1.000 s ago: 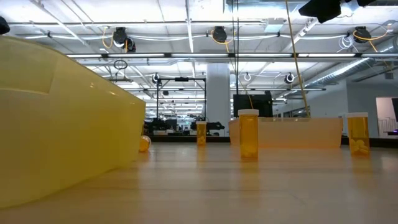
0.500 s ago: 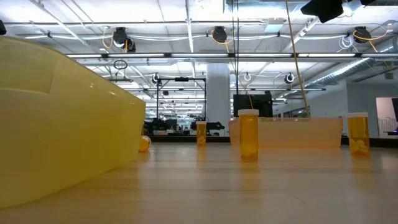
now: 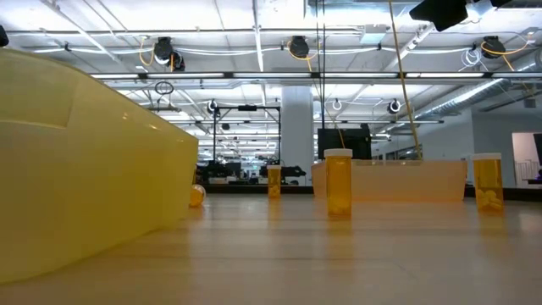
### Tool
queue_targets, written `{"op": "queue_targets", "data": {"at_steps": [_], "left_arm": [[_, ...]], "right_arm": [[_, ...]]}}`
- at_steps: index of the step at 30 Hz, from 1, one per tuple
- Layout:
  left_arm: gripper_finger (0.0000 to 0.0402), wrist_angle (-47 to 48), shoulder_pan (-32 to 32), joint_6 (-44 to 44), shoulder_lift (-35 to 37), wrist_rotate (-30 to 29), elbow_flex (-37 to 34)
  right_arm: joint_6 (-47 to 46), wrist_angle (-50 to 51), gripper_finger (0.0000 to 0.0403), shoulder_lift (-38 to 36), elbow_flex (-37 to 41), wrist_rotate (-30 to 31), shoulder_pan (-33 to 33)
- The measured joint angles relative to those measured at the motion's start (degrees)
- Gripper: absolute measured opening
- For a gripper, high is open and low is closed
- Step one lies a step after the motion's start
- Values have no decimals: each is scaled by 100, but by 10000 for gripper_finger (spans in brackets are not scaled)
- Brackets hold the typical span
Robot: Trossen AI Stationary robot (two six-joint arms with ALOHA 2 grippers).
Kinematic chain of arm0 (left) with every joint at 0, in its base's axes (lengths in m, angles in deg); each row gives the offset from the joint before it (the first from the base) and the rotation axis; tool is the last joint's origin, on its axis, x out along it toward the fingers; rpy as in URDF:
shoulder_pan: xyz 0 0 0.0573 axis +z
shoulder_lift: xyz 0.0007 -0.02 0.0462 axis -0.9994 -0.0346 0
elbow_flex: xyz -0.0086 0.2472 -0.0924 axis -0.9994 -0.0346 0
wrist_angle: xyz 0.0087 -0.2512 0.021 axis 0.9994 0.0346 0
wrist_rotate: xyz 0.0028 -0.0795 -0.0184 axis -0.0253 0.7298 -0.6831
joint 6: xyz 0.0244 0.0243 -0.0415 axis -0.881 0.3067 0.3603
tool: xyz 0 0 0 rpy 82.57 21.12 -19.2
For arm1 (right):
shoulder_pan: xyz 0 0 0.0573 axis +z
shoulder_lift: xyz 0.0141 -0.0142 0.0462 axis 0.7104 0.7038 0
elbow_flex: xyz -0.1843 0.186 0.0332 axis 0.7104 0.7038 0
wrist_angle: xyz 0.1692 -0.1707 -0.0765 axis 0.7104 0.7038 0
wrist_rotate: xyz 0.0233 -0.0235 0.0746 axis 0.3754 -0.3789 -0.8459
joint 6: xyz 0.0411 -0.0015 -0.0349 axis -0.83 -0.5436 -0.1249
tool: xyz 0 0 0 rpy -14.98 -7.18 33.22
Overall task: Pick and place medicine bottles into bin by pill shape (circle, oval)
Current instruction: Put the large pill bottle into the yellow bin
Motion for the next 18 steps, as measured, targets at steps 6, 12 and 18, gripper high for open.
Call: {"op": "queue_targets", "data": {"at_steps": [6, 12, 18], "left_arm": [[254, 65, 0, -48, -4, 44, 83], [255, 389, 7, -187, -4, 2, 372], [247, 1047, 7, -145, -4, -210, 856]], "right_arm": [[-110, 1, 221, 0, -1, 0, 2], [-629, 145, 221, 0, 0, -136, 38], [-1521, 769, 221, 2, -2, -255, 443]]}}
